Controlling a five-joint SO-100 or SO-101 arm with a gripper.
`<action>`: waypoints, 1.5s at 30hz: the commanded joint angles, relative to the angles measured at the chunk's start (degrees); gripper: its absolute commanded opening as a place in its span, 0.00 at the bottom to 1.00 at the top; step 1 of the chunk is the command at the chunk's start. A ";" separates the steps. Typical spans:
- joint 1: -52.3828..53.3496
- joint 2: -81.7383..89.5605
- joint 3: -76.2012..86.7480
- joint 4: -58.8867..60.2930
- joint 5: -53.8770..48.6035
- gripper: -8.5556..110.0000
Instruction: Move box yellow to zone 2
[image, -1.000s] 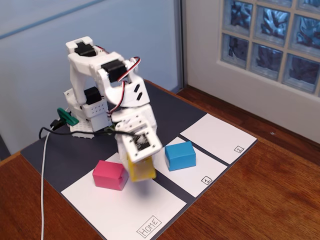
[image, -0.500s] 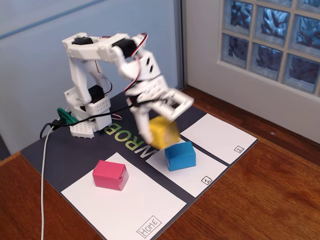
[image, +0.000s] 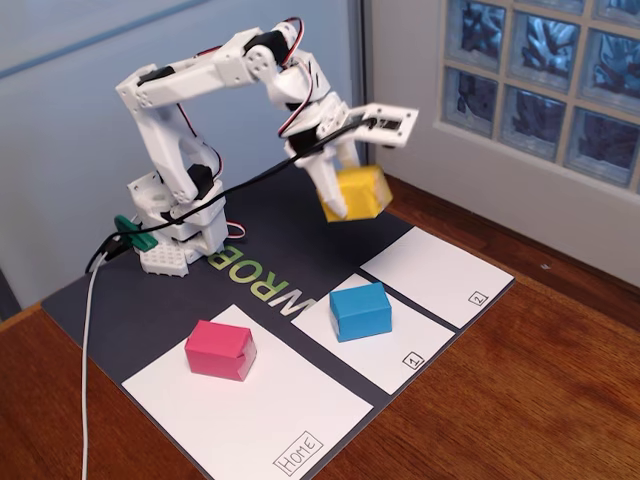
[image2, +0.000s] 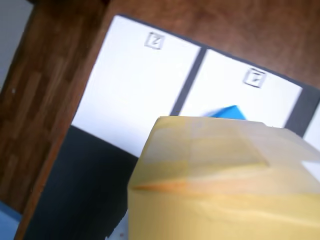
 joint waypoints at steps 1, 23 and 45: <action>-3.87 1.85 -0.35 0.09 1.32 0.07; -12.22 -18.37 -0.97 -19.78 20.74 0.07; -13.80 -37.18 -4.13 -33.75 47.81 0.09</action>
